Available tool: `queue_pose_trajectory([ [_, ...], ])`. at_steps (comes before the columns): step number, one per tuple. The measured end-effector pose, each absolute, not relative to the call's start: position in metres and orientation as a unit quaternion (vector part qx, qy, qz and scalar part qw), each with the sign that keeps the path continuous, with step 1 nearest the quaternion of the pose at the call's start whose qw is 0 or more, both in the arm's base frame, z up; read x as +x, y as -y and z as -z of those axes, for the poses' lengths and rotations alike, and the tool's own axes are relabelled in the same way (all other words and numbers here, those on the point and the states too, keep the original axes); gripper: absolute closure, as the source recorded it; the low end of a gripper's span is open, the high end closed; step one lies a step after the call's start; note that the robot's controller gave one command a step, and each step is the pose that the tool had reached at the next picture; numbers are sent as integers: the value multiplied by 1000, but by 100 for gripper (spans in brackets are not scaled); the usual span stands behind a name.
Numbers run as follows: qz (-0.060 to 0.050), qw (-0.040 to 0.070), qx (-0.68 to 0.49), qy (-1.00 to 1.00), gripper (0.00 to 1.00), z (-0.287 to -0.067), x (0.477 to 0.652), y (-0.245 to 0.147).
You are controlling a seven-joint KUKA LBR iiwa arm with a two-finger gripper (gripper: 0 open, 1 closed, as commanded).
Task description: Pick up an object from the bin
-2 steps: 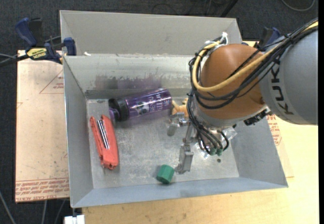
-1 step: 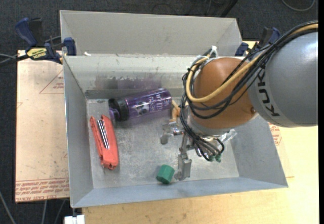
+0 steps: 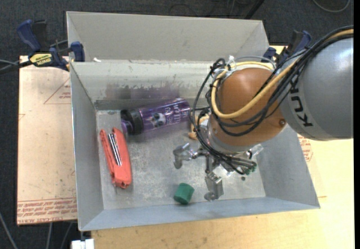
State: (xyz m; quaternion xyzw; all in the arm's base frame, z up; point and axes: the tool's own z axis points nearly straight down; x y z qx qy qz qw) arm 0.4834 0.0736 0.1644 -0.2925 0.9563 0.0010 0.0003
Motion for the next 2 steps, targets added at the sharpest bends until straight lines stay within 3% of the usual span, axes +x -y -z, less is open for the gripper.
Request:
queue_pose_trajectory([
  [1,-1,0,-392,-920,0,-135,488,-68],
  [2,-1,2,-501,-865,0,-90,486,-75],
])
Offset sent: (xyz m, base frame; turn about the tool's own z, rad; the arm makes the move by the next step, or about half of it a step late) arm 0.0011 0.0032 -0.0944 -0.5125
